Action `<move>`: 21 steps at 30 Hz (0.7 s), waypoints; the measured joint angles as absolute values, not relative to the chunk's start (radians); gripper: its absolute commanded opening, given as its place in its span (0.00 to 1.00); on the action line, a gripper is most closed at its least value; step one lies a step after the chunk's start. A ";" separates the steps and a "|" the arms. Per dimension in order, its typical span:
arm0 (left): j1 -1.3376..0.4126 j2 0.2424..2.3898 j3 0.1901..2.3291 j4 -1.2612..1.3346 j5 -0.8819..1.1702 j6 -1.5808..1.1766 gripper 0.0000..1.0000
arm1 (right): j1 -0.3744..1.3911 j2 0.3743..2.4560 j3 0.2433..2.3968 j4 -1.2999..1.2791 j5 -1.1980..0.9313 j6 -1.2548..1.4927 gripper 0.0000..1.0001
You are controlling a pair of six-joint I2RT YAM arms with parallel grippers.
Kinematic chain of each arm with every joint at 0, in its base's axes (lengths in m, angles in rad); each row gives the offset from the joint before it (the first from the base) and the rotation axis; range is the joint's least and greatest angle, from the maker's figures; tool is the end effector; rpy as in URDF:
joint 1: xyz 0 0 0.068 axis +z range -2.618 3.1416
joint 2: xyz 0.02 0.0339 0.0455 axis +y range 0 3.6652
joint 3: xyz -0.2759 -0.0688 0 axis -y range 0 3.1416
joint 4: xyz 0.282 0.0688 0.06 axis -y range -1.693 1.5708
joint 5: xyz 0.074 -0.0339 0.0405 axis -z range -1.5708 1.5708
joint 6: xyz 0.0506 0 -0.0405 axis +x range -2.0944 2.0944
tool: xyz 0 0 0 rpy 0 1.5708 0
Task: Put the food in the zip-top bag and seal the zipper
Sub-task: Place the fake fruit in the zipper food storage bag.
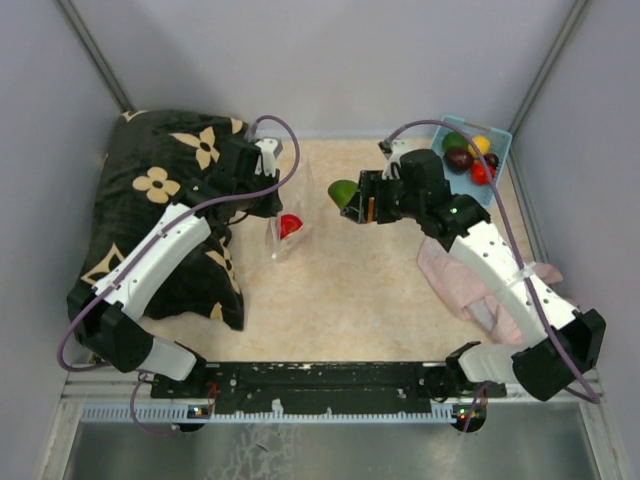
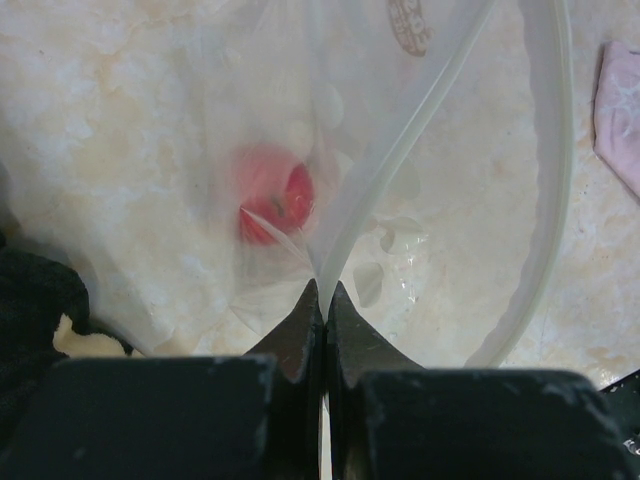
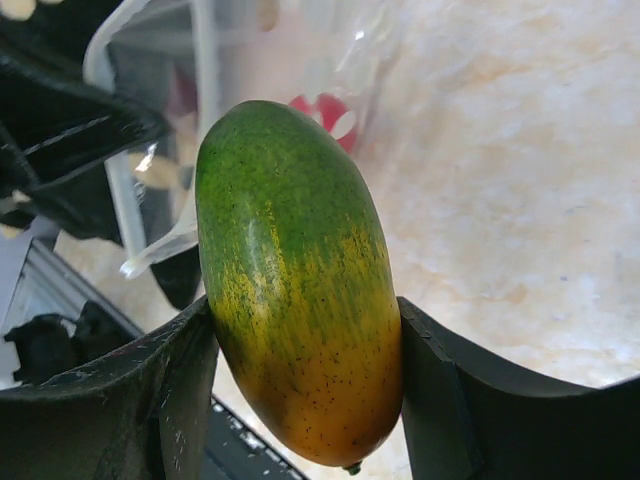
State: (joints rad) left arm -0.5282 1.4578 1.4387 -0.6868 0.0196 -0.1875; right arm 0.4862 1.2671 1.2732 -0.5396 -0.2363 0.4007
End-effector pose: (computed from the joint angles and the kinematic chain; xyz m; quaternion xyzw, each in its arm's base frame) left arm 0.3163 -0.1857 0.3614 0.1580 0.8941 -0.1551 0.3894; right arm 0.2820 0.1624 0.3758 -0.0952 0.8592 0.3037 0.4007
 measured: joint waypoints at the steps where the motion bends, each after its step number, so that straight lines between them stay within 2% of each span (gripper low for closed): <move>1: -0.529 1.458 1.438 -0.687 0.019 -0.188 0.00 | 0.509 1.268 1.277 -0.549 -0.236 0.408 0.16; 9: -0.553 1.458 1.437 -0.686 0.007 -0.205 0.00 | 0.660 1.322 1.363 -0.600 -0.222 0.463 0.16; 21: -0.583 1.458 1.433 -0.673 -0.009 -0.233 0.00 | 0.694 1.441 1.420 -0.646 -0.171 0.535 0.15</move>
